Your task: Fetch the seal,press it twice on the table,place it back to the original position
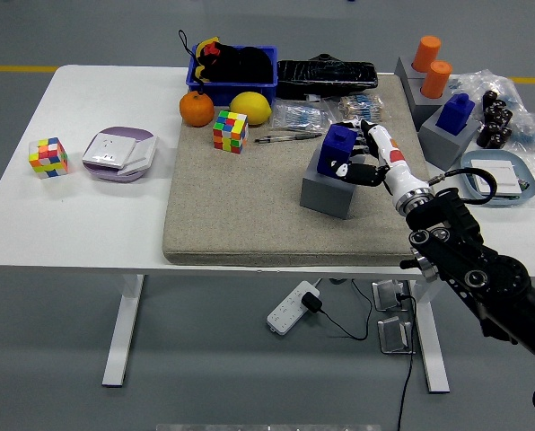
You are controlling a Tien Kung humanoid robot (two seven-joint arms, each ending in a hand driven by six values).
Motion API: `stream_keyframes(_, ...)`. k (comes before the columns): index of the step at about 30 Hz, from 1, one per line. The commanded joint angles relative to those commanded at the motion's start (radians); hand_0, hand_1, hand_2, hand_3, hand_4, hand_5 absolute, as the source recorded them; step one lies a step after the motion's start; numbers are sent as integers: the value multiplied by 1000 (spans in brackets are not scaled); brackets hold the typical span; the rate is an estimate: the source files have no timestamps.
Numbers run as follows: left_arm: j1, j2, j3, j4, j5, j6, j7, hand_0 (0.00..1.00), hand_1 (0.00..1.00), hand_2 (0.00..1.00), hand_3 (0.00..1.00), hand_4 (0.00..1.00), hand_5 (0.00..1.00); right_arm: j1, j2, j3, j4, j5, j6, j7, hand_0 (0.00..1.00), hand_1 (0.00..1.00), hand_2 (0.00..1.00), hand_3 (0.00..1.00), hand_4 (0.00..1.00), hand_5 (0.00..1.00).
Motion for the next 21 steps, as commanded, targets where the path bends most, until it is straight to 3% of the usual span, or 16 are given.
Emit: stream_keyframes(21,-3,0,3,0,-2,0,0,830,794,757,814,744,338,15,2,-33,-37,18,7,-2,509,382,388,393,652,2)
